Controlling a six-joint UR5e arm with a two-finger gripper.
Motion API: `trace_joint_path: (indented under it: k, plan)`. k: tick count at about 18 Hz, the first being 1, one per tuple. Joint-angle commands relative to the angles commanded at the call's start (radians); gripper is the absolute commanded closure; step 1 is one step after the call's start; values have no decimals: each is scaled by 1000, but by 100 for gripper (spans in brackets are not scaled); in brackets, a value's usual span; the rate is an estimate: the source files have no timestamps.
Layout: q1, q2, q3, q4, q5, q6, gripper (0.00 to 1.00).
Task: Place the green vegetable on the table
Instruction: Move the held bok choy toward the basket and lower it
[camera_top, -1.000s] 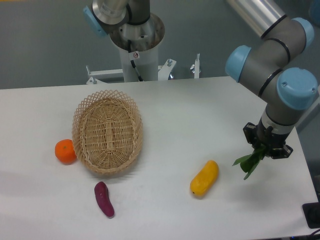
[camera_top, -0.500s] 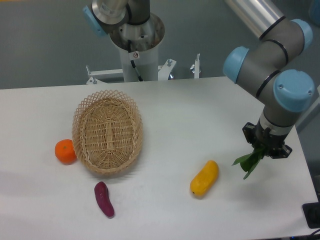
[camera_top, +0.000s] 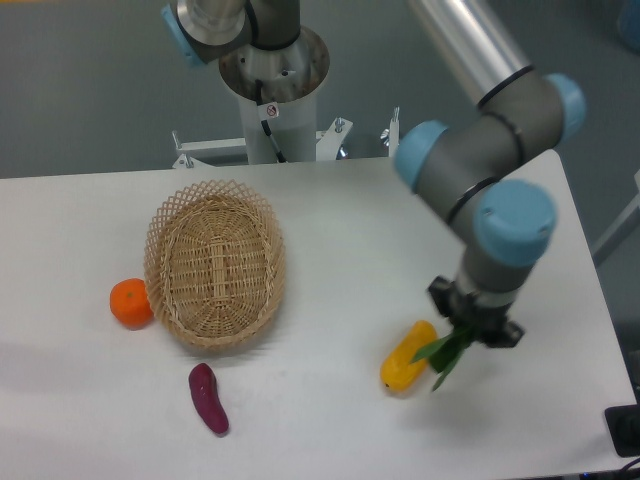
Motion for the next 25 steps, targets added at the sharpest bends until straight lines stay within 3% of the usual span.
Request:
trace_joint_path:
  k: [15,19,21,25]
  plan:
    - [-109,0,-66,6,-41,-78,95]
    - [-123,-3,-81,6,-81,-92,83]
    - [-126,-6,-89,8,-83,-95,72]
    - [-129,-9,-107,78,-80,-94,28]
